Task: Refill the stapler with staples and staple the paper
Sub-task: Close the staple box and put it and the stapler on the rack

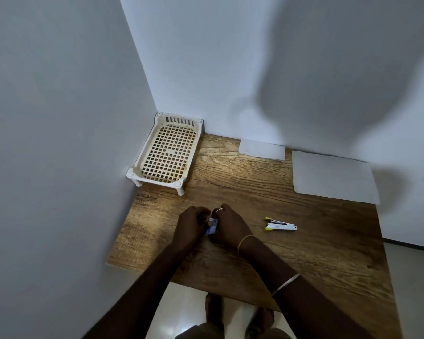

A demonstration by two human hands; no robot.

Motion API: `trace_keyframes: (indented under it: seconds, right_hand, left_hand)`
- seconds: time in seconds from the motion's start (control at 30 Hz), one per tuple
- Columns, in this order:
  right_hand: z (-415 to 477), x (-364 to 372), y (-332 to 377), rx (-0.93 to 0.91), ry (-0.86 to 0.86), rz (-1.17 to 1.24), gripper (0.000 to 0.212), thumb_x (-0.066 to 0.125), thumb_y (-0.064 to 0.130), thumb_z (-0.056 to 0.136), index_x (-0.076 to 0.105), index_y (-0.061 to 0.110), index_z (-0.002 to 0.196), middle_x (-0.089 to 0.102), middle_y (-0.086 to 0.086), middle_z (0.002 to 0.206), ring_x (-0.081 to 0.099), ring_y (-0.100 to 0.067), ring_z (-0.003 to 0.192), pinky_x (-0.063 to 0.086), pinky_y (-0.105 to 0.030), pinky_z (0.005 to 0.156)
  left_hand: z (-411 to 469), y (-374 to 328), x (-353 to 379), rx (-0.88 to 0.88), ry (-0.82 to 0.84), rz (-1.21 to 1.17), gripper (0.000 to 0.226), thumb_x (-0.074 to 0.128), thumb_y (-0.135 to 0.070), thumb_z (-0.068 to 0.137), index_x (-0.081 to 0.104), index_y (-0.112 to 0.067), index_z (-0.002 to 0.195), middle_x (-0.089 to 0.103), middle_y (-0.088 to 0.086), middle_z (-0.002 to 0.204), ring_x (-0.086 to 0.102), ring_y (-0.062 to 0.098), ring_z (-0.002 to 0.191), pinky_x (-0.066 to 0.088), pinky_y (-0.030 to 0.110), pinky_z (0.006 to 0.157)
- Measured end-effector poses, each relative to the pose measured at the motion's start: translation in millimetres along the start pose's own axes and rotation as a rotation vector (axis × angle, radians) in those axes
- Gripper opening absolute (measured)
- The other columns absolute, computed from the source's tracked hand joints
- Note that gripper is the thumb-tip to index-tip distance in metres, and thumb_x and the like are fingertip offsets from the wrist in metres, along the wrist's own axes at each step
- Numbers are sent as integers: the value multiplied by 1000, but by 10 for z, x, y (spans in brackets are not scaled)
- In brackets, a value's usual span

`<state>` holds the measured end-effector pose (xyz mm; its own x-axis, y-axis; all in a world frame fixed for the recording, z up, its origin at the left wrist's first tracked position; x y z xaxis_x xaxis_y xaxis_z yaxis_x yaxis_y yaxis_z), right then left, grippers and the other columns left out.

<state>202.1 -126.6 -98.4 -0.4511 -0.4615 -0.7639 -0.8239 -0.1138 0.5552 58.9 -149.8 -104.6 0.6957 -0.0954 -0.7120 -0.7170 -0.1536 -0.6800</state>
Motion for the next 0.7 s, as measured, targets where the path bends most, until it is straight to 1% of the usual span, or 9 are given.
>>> trace_keyframes:
  seconds: [0.07,0.13,0.23,0.3,0.4,0.47,0.53,0.6,0.7]
  right_hand:
    - [-4,-17,-20,-2,-12,14,38,82,35,72,64,22,103,52,0,108,61,-21,94,42,-26,71]
    - [-28,-61,-64,-13,-53,1,37,78,36,74,63,22,106,53,0,109,62,-22,97,44,-27,71]
    - [-138,-207,-172,-43,-172,-114,36,70,43,80,62,28,112,58,3,111,59,-20,102,45,-29,73]
    - [-249,-358,-295,-60,-232,-187,34,66,44,83,62,29,113,62,3,111,59,-20,102,49,-32,78]
    - [-429,-590,-571,-27,-255,-221,42,71,45,79,62,29,117,68,3,110,62,-20,102,52,-34,81]
    - [-548,-724,-790,9,-275,-219,53,73,46,78,61,29,126,69,2,113,63,-19,103,53,-33,83]
    - [-650,-825,-986,45,-279,-183,58,74,46,78,59,30,131,69,2,117,62,-17,106,53,-32,84]
    - [-720,-900,-1137,74,-246,-170,58,75,46,78,58,32,131,68,3,119,62,-16,108,54,-32,85]
    - [-763,-943,-1263,66,-245,-178,39,70,45,79,60,34,114,70,5,105,65,-17,98,56,-34,77]
  left_hand:
    - [-12,-30,5,-13,-3,-10,31,76,-25,89,74,-17,119,72,4,110,67,15,101,45,19,84]
    - [-37,-80,27,-21,-9,-67,30,76,-26,89,73,-20,118,72,0,109,67,11,100,48,21,86]
    - [-81,-195,96,-30,-6,-195,28,74,-29,90,72,-27,118,70,-16,101,64,-7,94,50,20,86]
    - [-84,-344,175,-2,28,-241,27,74,-31,90,72,-30,117,71,-19,97,64,-12,92,50,15,82]
    - [-44,-609,329,65,98,-279,34,77,-27,89,71,-23,122,75,-8,106,68,-4,93,51,11,81]
    - [-15,-783,450,117,129,-260,38,77,-22,89,69,-19,125,74,-2,112,68,0,94,48,5,79]
    - [1,-919,558,180,148,-201,41,76,-19,89,67,-18,128,71,0,118,66,4,96,46,4,79]
    - [21,-1021,653,263,175,-99,46,76,-18,88,64,-19,132,67,1,124,64,9,104,46,12,85]
    - [50,-1102,778,366,247,18,57,75,-15,84,58,-17,138,60,2,134,59,16,118,42,21,94]
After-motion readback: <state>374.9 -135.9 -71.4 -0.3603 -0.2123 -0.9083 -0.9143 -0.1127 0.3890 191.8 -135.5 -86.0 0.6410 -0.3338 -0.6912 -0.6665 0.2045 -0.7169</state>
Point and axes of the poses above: each hand's wrist, its own z-axis towards the middle knuckle, its own x-axis out of the palm, y = z × x, the point moved 2 cm from there along z, towards the middle knuckle
